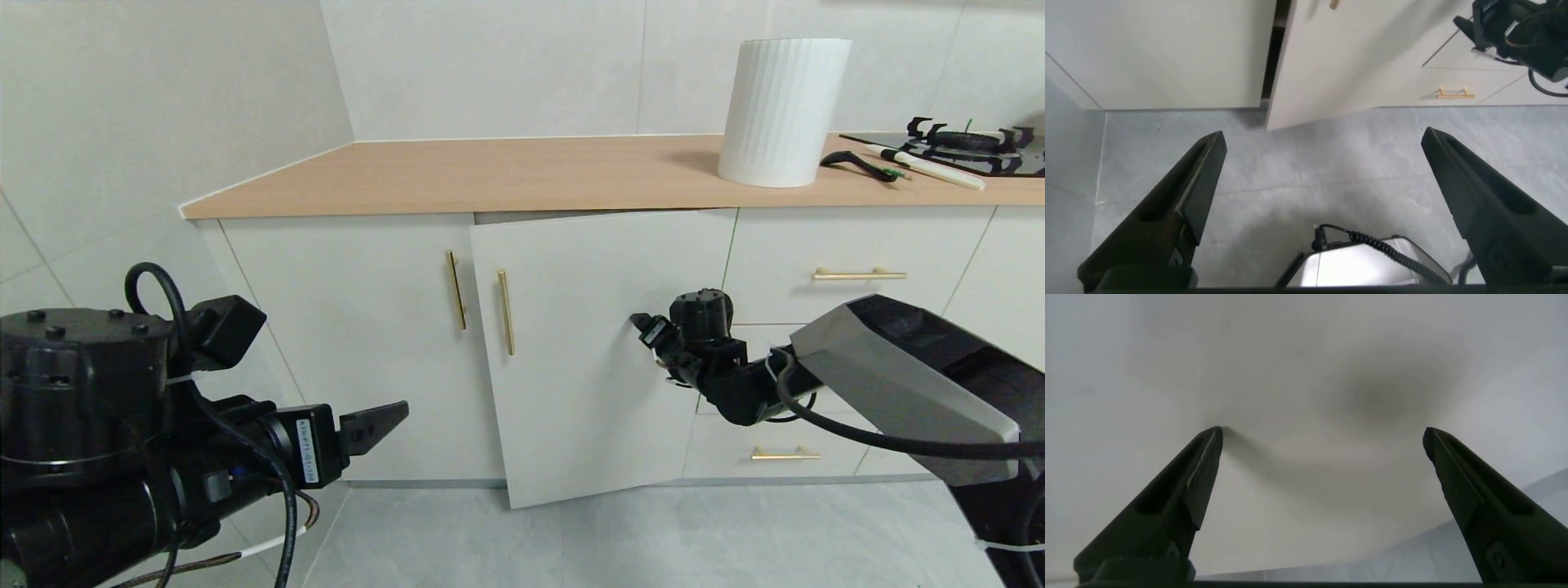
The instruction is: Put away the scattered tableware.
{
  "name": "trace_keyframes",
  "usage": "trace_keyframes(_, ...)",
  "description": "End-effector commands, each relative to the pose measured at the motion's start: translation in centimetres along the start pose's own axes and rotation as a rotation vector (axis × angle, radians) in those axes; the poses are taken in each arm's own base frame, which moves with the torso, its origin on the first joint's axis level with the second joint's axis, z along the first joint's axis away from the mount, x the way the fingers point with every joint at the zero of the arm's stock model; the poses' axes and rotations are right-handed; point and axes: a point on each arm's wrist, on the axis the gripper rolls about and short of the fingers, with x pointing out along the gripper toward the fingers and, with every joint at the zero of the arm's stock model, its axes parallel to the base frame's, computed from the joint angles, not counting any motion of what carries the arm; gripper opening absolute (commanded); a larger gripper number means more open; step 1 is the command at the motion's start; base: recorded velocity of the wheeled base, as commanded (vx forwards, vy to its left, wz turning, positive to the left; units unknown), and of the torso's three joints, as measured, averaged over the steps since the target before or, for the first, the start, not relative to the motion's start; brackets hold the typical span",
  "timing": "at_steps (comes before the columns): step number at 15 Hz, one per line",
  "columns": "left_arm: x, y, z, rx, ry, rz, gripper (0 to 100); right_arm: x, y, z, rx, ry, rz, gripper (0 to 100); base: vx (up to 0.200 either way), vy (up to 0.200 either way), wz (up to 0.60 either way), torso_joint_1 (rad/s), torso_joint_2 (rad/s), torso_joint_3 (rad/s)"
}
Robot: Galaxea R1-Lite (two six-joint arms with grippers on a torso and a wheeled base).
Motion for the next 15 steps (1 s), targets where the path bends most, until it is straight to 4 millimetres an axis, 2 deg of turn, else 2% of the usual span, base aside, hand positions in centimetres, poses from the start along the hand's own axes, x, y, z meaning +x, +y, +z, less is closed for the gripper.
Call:
trace_keyframes(1,0.0,0.0,0.0,0.000,0.001,0.000,100,0.5,-0.5,-0.2,0.001,-0.002,-0.009,100,0.000,0.000,0.00,0.000,0.00,0.000)
trace_keyframes(10,0.0,0.0,0.0,0.000,0.001,0.000,100,2.8,-2.3,1.1,0.011,-0.062,-0.077,100,0.000,0.000,0.00,0.000,0.00,0.000)
trace_keyframes(15,0.1,0.0,0.0,-0.001,0.002,0.001,100,3.0,-2.7,1.2,0.011,-0.067,-0.084,100,0.000,0.000,0.00,0.000,0.00,0.000)
